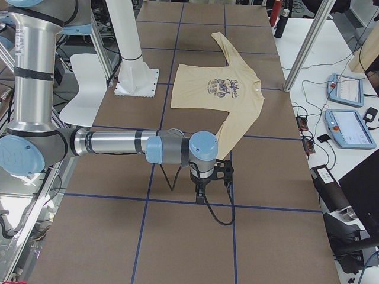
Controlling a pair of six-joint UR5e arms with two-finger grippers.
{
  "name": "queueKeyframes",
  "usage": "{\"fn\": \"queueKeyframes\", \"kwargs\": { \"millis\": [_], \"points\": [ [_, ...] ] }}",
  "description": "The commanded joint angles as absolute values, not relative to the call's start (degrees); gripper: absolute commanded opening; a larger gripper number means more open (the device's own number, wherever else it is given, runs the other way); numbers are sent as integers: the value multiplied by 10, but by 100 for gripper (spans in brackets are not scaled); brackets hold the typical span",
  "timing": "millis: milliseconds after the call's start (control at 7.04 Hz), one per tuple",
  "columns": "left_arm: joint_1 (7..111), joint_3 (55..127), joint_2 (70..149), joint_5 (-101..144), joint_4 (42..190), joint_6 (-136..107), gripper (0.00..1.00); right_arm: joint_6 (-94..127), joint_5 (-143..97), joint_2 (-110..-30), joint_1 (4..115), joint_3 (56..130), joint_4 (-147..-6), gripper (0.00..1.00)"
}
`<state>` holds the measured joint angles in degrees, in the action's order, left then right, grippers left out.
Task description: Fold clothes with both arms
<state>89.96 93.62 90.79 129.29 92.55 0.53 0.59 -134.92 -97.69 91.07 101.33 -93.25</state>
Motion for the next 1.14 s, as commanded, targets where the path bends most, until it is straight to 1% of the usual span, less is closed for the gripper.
{"fn": "queueKeyframes", "kwargs": {
  "millis": [0, 426, 568, 852, 994],
  "points": [
    [900, 936, 908, 1293, 925, 6, 99, 6, -1351, -976, 911, 1014, -933, 100],
    [899, 940, 913, 1295, 930, 5, 99, 11, -1348, -969, 908, 1014, -929, 100],
    [899, 939, 915, 1298, 959, -1, 100, 20, -1353, -968, 905, 1013, -896, 100],
    [898, 945, 920, 1351, 969, -1, 99, 43, -1371, -949, 856, 1011, -833, 100],
    [882, 944, 926, 1356, 1022, -3, 99, 43, -1371, -945, 819, 1008, -831, 100]
  ]
}}
